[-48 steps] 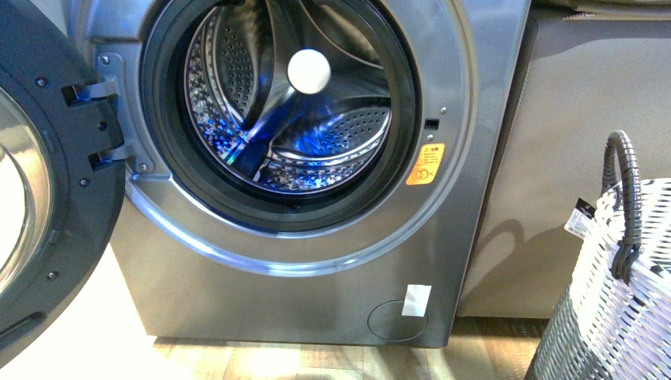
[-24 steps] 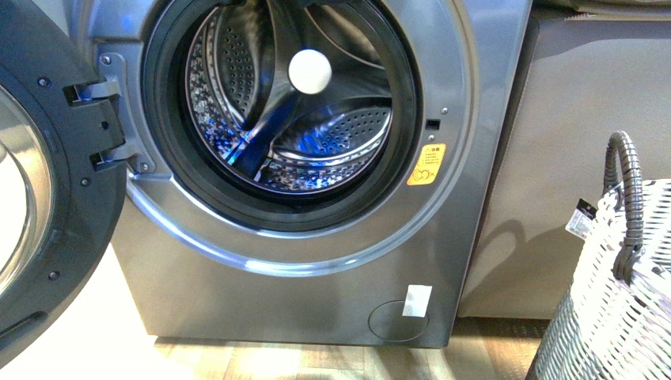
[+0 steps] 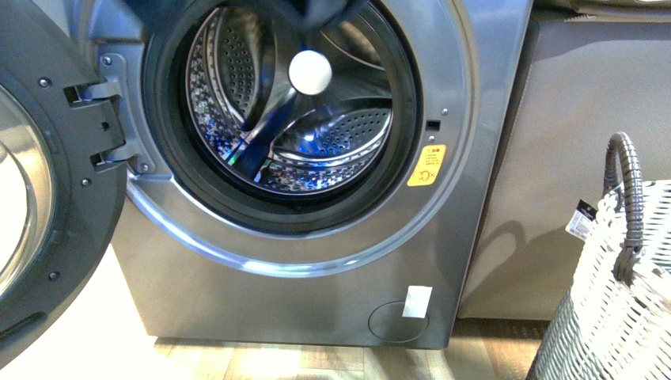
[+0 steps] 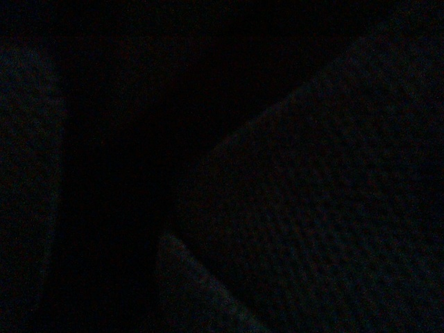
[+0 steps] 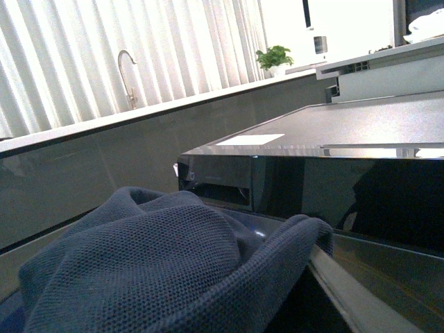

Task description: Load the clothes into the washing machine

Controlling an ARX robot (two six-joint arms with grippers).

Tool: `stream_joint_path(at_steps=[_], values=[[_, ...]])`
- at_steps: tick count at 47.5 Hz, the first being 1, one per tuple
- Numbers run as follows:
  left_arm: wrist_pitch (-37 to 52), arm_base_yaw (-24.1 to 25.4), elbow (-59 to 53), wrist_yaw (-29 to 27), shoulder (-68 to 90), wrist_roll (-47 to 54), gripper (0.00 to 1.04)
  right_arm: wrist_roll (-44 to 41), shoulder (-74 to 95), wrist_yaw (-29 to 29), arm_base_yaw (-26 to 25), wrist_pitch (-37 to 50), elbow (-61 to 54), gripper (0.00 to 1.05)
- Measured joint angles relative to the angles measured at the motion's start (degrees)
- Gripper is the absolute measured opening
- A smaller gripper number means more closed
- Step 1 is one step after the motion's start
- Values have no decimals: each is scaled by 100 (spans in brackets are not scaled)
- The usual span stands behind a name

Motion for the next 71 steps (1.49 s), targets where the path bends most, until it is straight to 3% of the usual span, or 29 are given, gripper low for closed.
stream_joint_path(at_steps=[12, 19, 31, 32, 34, 37, 41, 51, 60, 71], values=[[-170, 103, 17, 562, -15, 46, 23, 0, 0, 13, -15, 11, 0, 72], [-511, 133, 188, 730, 223, 258, 23, 2, -2, 22, -17, 11, 0, 98], [-463, 334, 457, 459, 804, 232, 23, 11, -2, 37, -17, 11, 0, 97], [-476, 348, 490, 442, 826, 234, 23, -55, -2, 223, 9, -66, 31, 96], [-511, 372, 535, 411, 850, 238, 23, -417, -90, 1550, 131, -874, 140, 89], [-560, 378, 588, 398, 885, 247, 23, -901, -496, 2968, 116, -1331, -424, 78], [-623, 387, 595, 389, 905, 249, 23, -1176, -1032, 3718, -28, -1047, -1305, 67], [-678, 389, 595, 407, 973, 264, 23, -1405, -2398, 3620, -649, 13, -3630, 39], [-979, 374, 289, 404, 1001, 446, 23, -1504, -3362, 2959, -1145, 885, -5901, 1], [-1480, 544, -273, 341, 1381, 520, 23, -1510, -4273, 2485, -1668, 1436, -7370, 2]])
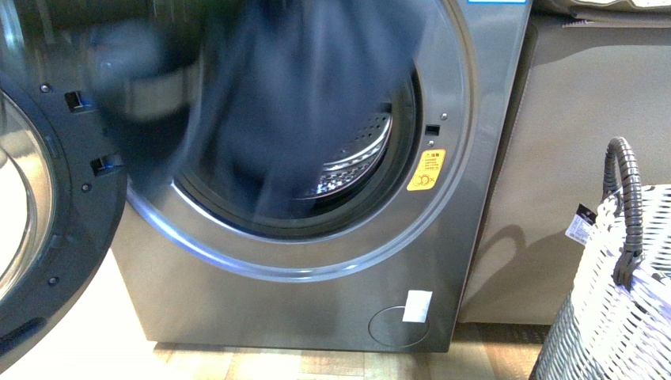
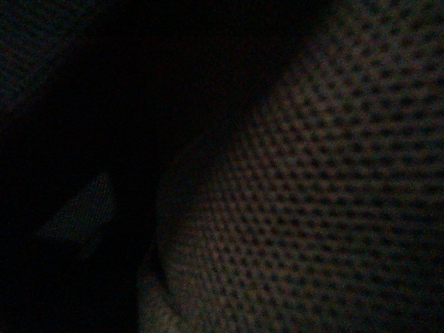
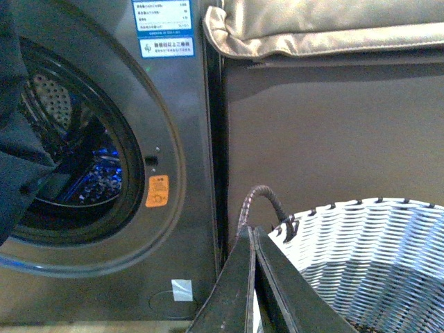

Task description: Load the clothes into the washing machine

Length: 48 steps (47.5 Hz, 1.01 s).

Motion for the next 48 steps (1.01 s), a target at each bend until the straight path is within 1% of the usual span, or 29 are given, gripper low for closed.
stream_joint_path(at_steps=[14, 16, 18, 24, 32, 48], values=[[219, 203, -59, -61, 400, -2, 23, 0, -588, -275, -304, 136, -763, 2], [260, 219, -55, -72, 476, 0, 23, 0, -664, -428, -409, 136, -837, 2], [304, 238, -24, -94, 597, 9, 23, -2, -763, -726, -608, 136, -933, 2], [350, 280, 175, -140, 997, 15, 23, 0, -999, -796, -835, 129, -1145, 2], [404, 343, 573, -195, 1558, 48, 23, 0, -1285, -813, -861, 63, -1357, 2], [264, 592, 1998, -417, 2741, 162, 23, 0, -1910, -820, -863, -238, -1668, 2]])
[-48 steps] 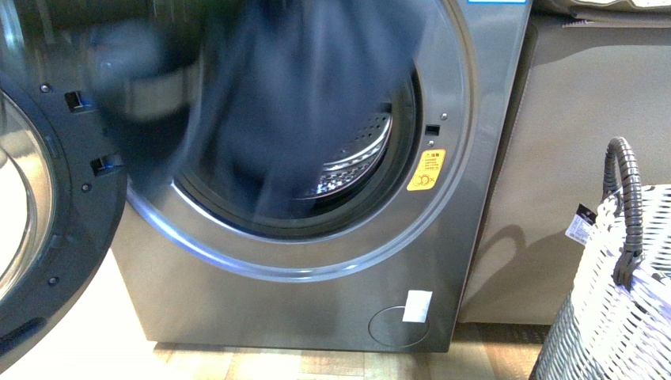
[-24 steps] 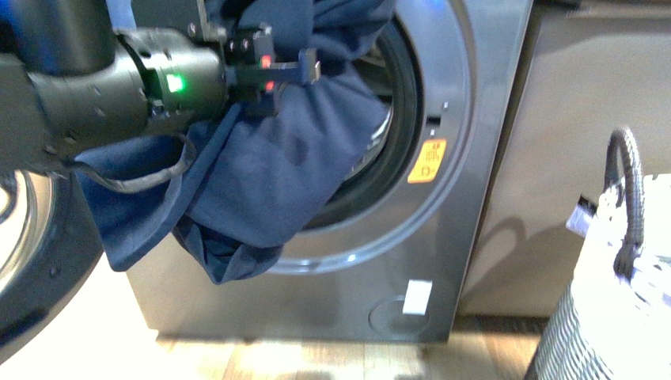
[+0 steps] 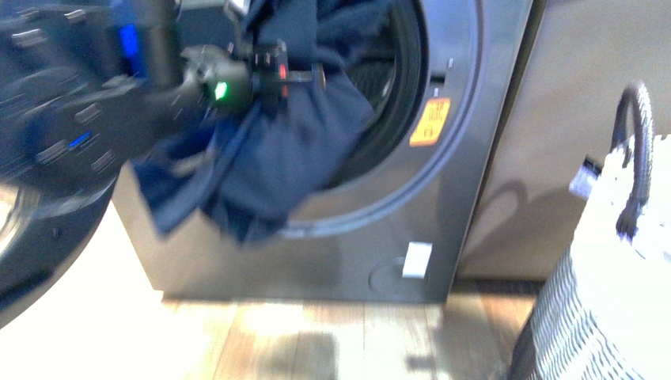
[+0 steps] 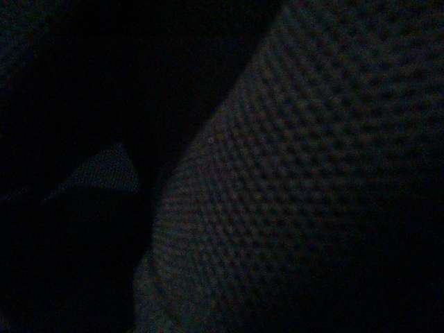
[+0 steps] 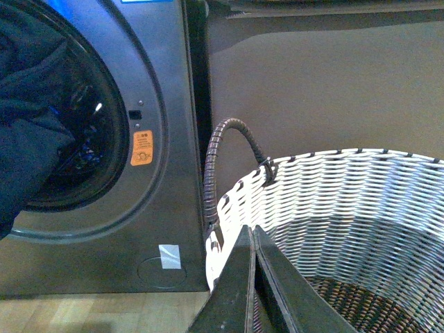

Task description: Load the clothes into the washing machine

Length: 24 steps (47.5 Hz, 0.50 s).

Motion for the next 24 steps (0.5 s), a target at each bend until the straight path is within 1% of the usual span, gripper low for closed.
stream_joint_path(at_steps=[18, 24], values=[[-570, 111, 1663, -249, 1141, 162, 23, 0, -533, 0, 0, -358, -184, 2], [-835, 116, 2269, -376, 1495, 262, 23, -4, -702, -2, 0, -319, -361, 2]])
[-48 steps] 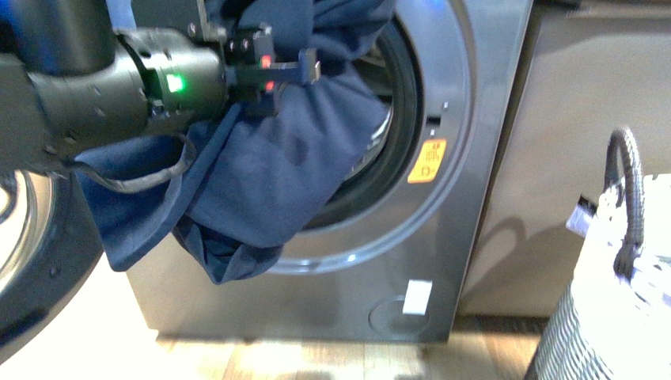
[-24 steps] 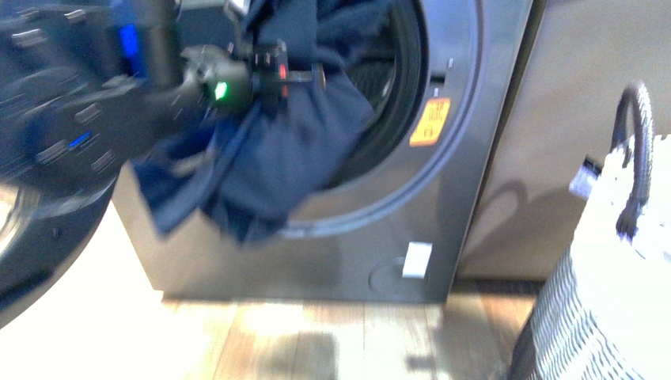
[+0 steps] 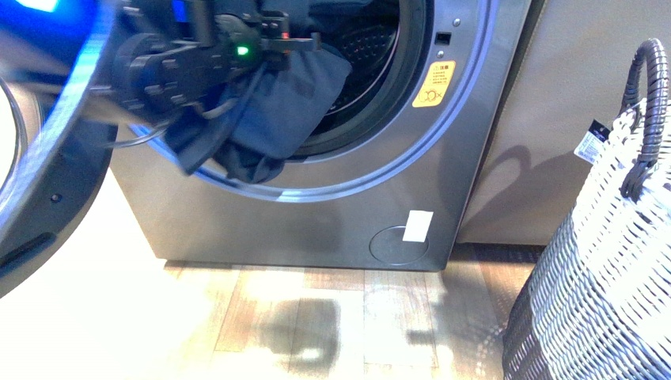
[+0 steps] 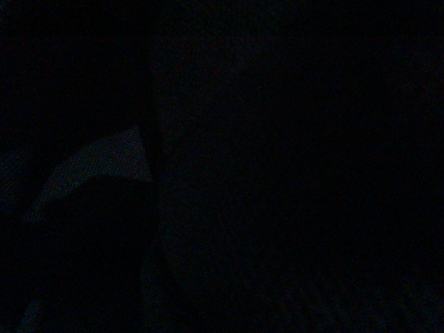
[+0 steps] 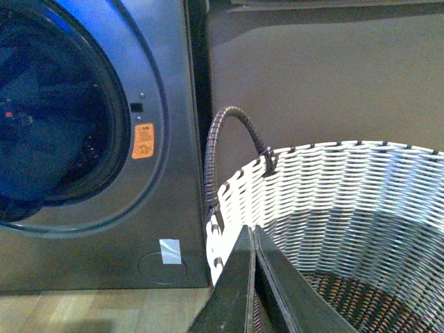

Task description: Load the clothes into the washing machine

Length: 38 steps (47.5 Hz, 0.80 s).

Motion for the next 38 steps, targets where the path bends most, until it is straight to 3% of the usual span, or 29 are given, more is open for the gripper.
stream_joint_path(at_steps=[16, 23, 38], values=[[-638, 94, 1847, -415, 1069, 55, 23, 4, -420, 0, 0, -393, 0, 2], [-704, 109, 2448, -476, 1405, 77, 23, 4, -1246, 0, 0, -1370, 2, 2], [-1569, -2, 3480, -664, 1958, 378, 23, 4, -1401, 0, 0, -1412, 2, 2]])
